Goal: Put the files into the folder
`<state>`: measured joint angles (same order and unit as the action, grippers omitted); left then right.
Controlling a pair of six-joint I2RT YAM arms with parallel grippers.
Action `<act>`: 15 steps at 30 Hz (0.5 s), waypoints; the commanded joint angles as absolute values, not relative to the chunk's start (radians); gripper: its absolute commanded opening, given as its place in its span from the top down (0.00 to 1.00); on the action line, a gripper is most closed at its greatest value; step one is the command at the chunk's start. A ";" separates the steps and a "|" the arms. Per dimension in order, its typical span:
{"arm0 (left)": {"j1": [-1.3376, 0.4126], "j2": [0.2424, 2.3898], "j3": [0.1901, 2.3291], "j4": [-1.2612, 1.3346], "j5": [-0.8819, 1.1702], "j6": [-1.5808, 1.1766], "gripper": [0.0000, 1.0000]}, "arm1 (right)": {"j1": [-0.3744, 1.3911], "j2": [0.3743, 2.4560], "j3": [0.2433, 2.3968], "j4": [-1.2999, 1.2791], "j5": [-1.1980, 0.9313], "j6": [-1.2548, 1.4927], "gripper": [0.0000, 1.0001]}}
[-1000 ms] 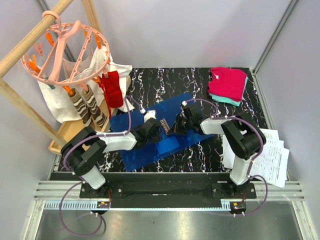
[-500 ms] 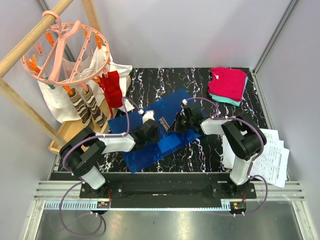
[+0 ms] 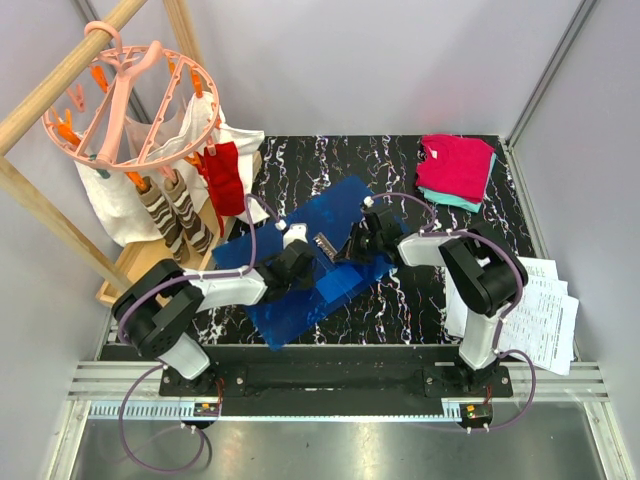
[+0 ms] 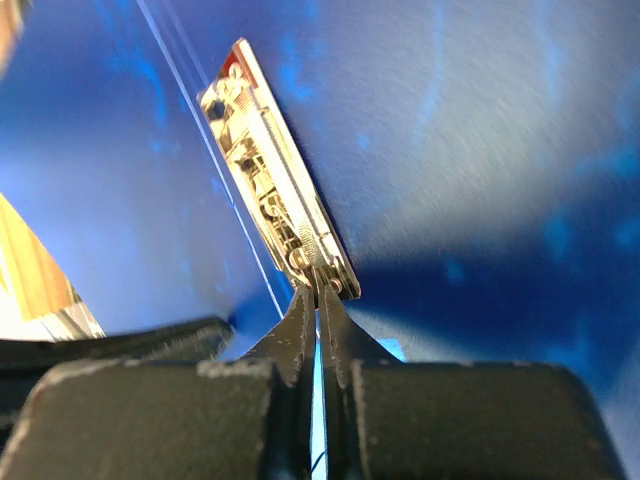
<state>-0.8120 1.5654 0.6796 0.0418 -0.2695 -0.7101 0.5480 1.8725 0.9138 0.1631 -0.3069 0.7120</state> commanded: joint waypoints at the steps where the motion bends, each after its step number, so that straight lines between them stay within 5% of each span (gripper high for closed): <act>1: -0.813 1.540 0.696 -0.084 -0.212 -0.643 1.00 | 0.549 1.983 0.851 0.058 -0.107 0.673 1.00; 7: -0.808 1.540 0.839 -0.068 -0.068 -0.618 0.86 | 0.552 1.922 0.845 0.064 -0.149 0.660 1.00; 15: -0.778 1.690 0.864 -0.022 -0.058 -0.686 0.92 | 0.554 1.867 0.865 0.173 -0.385 0.682 0.99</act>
<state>-0.7948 1.6215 0.8665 -0.0399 -0.0799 -0.6594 0.5514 1.8641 0.8932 0.2394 -0.3176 0.7132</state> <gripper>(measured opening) 0.114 0.008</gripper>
